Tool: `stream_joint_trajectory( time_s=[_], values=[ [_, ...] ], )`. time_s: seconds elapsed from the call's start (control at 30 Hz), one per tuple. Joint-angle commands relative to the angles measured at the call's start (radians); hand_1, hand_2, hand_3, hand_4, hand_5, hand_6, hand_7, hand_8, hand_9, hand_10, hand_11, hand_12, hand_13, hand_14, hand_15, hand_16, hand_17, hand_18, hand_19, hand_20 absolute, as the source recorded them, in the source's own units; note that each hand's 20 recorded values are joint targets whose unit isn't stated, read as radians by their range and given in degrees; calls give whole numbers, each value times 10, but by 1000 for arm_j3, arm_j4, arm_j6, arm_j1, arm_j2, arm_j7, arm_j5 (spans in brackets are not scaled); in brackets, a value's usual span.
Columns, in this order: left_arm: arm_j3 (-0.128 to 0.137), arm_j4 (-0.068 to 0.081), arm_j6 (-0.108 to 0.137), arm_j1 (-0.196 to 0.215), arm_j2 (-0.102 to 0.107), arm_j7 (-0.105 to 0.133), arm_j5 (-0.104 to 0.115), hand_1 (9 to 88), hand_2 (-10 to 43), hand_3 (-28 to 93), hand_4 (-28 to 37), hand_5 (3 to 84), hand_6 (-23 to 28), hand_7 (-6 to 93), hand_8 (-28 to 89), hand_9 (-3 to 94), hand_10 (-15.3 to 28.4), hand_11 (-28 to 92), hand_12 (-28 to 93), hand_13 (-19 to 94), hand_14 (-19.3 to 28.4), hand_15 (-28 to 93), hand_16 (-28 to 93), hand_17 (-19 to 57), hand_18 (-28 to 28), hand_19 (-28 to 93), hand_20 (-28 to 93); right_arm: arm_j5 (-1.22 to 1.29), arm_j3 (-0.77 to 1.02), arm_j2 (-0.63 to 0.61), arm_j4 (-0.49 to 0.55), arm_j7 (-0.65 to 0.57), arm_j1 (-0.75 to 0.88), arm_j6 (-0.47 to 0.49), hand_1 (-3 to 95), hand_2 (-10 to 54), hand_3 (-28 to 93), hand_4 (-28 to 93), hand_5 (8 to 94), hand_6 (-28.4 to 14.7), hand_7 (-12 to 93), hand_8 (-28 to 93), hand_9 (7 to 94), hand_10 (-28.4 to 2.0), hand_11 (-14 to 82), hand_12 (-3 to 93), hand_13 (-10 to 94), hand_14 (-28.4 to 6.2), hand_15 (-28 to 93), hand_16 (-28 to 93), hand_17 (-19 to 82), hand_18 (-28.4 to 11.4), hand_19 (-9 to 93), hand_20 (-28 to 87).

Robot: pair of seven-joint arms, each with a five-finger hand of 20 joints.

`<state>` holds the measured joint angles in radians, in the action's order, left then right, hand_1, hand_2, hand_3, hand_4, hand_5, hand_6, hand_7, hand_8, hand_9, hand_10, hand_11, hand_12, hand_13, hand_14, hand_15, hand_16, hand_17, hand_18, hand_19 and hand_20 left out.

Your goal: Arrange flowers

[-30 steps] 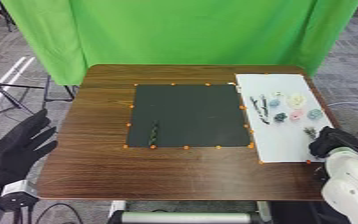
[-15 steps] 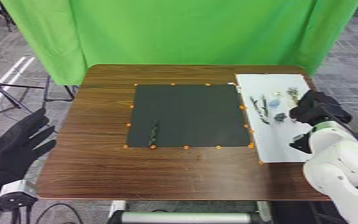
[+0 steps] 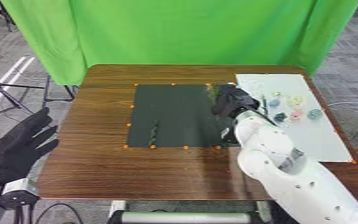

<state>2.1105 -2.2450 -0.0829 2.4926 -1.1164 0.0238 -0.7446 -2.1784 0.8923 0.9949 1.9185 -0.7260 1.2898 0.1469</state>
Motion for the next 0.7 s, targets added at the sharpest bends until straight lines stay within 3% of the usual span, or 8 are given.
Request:
stream_joint_trajectory(
  time_s=[0.03,0.33,0.7],
  values=[
    [-4,1,10,14,6,-9,5,234,-46,690,-282,210,8,175,-90,164,86,94,217,121,113,120,94,-132,188,352,99,-20,-83,103,-53,30,6,65,425,-95,809,-185,790,13,494,204,851,-81,638,497,798,-81,833,397,463,-227,932,688],
    [-10,9,0,0,13,-21,5,235,-45,688,-282,210,7,175,-90,164,87,94,217,121,112,120,94,-131,187,350,98,-49,-148,183,-148,10,-36,103,425,-95,808,-188,792,13,489,204,850,-80,634,496,799,-81,831,398,463,-228,932,686],
    [-18,12,-1,-4,17,-20,6,236,-45,687,-282,210,8,176,-91,164,86,96,218,121,112,120,93,-131,188,351,99,-71,-138,222,-161,-30,-25,141,418,-95,807,-183,799,19,484,198,855,-80,632,492,802,-82,829,396,468,-227,932,685]
  ],
)
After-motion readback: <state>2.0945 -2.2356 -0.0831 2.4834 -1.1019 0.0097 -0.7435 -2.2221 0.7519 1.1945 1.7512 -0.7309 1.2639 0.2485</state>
